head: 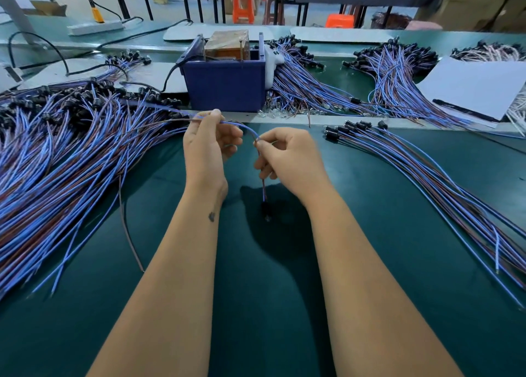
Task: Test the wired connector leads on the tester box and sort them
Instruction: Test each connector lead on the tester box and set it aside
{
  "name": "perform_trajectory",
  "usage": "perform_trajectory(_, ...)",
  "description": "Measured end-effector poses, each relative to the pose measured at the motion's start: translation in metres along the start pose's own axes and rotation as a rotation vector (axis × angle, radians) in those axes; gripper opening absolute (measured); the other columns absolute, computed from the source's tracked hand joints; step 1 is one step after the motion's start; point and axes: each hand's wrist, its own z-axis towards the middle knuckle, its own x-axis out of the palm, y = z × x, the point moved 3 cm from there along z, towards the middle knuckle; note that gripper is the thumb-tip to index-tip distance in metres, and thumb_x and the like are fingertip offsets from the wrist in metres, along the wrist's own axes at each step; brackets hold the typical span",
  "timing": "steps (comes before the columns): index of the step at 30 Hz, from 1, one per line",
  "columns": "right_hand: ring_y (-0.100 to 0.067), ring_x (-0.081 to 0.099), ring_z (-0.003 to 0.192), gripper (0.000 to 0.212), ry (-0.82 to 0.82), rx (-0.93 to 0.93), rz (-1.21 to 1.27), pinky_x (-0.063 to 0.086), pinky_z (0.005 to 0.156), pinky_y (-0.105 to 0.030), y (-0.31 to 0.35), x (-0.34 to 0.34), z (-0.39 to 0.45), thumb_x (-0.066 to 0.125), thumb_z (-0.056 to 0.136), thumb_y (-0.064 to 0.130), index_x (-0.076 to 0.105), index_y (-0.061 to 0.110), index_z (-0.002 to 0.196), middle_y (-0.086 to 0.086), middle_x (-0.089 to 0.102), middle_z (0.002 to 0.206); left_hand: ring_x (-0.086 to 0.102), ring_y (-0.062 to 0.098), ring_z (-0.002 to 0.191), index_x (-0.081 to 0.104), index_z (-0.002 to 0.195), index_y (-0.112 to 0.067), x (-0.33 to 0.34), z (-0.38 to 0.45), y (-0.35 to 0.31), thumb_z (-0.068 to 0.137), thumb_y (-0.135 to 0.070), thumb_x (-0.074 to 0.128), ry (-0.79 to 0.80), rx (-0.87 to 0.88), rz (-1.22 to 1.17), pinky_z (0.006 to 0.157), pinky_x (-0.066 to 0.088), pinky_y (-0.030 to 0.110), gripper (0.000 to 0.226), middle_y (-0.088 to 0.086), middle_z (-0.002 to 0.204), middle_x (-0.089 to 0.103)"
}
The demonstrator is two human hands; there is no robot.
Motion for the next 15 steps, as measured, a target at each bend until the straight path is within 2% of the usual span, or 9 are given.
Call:
perform_trajectory(3, -0.016, 0.069, 0.058, 0.022, -0.124, -0.014, 0.106, 0.054, 0.058, -0.026, 0.0, -0.003, 0.0, 0.053, 0.093, 0.008, 0.066, 0.021, 0.082, -0.002, 0.07, 0.066, 0.055, 0.012, 0.053, 0.047, 0.081, -0.017, 0.002, -0.001, 0.0, 0.101, -0.018, 0.043, 0.118, -0.051, -0.049, 0.054, 0.041, 0.022, 0.02, -0.002, 0.061, 0.064)
perform_trajectory(5, -0.015, 0.071, 0.067, 0.023, -0.168, -0.018, 0.263, 0.056, 0.064, -0.027, 0.002, -0.006, 0.0, 0.052, 0.094, 0.005, 0.067, 0.02, 0.086, -0.002, 0.071, 0.071, 0.056, 0.01, 0.055, 0.045, 0.08, -0.02, 0.006, -0.003, 0.002, 0.104, -0.02, 0.038, 0.229, -0.113, -0.042, 0.056, 0.041, 0.022, 0.024, -0.004, 0.063, 0.065)
perform_trajectory(7, -0.017, 0.07, 0.074, 0.022, -0.199, -0.029, 0.456, 0.056, 0.068, -0.025, 0.003, -0.012, 0.002, 0.052, 0.095, 0.003, 0.069, 0.015, 0.089, -0.004, 0.071, 0.077, 0.058, 0.009, 0.06, 0.044, 0.08, -0.023, 0.01, -0.004, 0.006, 0.105, -0.021, 0.038, 0.282, -0.157, 0.09, 0.059, 0.04, 0.023, 0.026, -0.008, 0.064, 0.066)
perform_trajectory(9, -0.019, 0.068, 0.077, 0.02, -0.24, -0.053, 0.561, 0.057, 0.072, -0.026, 0.002, -0.02, 0.003, 0.054, 0.096, 0.003, 0.069, 0.012, 0.087, -0.005, 0.071, 0.077, 0.057, 0.009, 0.066, 0.045, 0.081, -0.024, 0.012, -0.007, 0.012, 0.104, -0.021, 0.043, 0.286, -0.135, 0.341, 0.06, 0.039, 0.022, 0.023, -0.01, 0.064, 0.067)
perform_trajectory(12, -0.019, 0.067, 0.073, 0.021, -0.32, -0.069, 0.521, 0.058, 0.077, -0.031, -0.004, -0.027, 0.005, 0.057, 0.093, -0.004, 0.068, 0.012, 0.084, -0.005, 0.069, 0.073, 0.054, 0.009, 0.07, 0.053, 0.079, -0.024, 0.016, -0.012, 0.019, 0.098, -0.02, 0.055, 0.325, -0.021, 0.624, 0.063, 0.042, 0.02, 0.019, -0.011, 0.065, 0.066)
perform_trajectory(15, -0.011, 0.065, 0.062, 0.026, -0.382, -0.026, 0.399, 0.056, 0.07, -0.026, -0.013, -0.028, 0.007, 0.055, 0.09, -0.008, 0.064, 0.015, 0.084, -0.005, 0.065, 0.073, 0.056, 0.011, 0.07, 0.062, 0.077, -0.022, 0.02, -0.015, 0.022, 0.093, -0.018, 0.06, 0.41, 0.083, 0.758, 0.075, 0.048, 0.032, 0.017, -0.008, 0.066, 0.067)
